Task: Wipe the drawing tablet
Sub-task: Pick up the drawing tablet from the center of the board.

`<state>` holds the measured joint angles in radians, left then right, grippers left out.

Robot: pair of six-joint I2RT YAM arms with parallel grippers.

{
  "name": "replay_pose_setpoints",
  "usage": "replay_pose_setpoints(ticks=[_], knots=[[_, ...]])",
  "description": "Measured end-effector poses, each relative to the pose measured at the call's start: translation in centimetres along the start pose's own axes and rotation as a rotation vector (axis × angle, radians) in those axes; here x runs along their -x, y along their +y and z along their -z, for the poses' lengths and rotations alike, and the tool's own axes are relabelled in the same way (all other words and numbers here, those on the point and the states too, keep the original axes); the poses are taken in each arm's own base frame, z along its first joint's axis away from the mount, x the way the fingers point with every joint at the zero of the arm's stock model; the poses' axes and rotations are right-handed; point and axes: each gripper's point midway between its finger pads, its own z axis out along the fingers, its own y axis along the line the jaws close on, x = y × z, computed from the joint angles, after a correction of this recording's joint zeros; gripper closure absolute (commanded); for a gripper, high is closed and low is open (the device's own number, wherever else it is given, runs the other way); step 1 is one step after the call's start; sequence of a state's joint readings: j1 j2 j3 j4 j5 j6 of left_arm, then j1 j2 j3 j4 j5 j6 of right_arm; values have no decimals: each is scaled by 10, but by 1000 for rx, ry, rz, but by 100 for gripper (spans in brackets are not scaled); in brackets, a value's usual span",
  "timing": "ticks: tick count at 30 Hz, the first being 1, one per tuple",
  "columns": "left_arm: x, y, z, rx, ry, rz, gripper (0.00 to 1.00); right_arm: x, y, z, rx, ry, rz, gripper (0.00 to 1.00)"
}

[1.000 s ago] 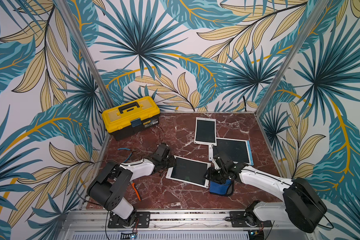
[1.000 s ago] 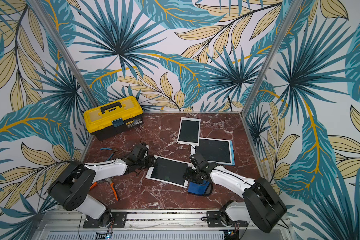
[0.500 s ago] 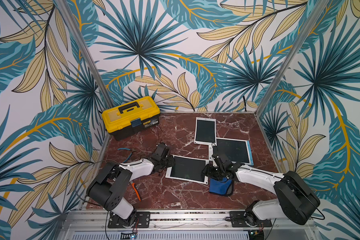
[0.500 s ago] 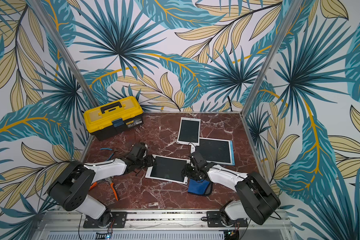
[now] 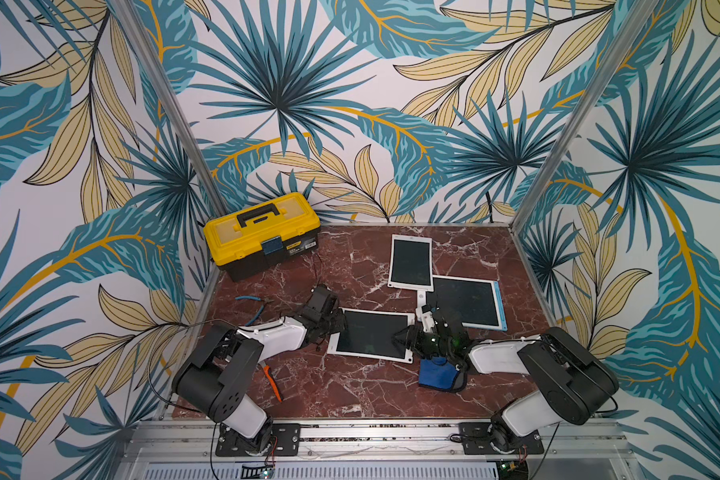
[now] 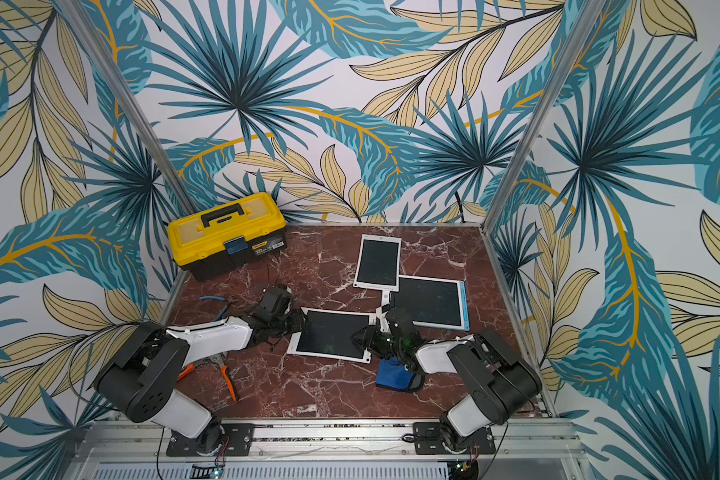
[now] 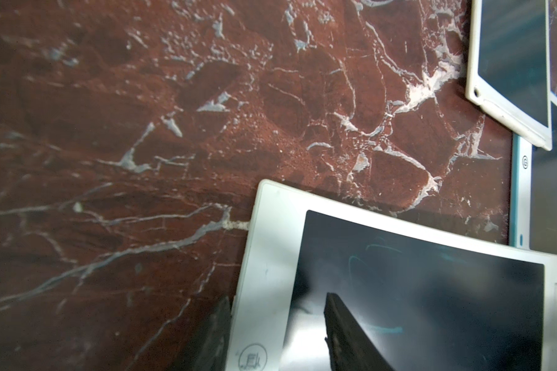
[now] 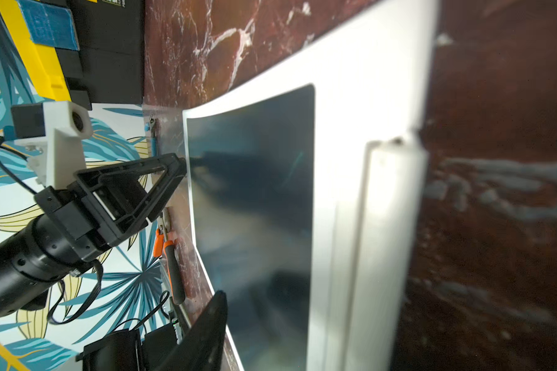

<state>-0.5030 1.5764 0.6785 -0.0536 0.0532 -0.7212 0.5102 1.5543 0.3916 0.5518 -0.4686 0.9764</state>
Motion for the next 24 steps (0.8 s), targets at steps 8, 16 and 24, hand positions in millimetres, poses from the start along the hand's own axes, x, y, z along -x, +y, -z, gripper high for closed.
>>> replay_pose_setpoints(ticks=[8,16,24], knots=[[-1,-1,0,-8,4,0,50,-8,3,1,-1,51,-12,53],[-3,-4,1,-21,13,-12,51,2,27,19,-56,50,44,59],[-15,-8,7,-51,54,-21,51,5,40,30,-83,55,82,64]])
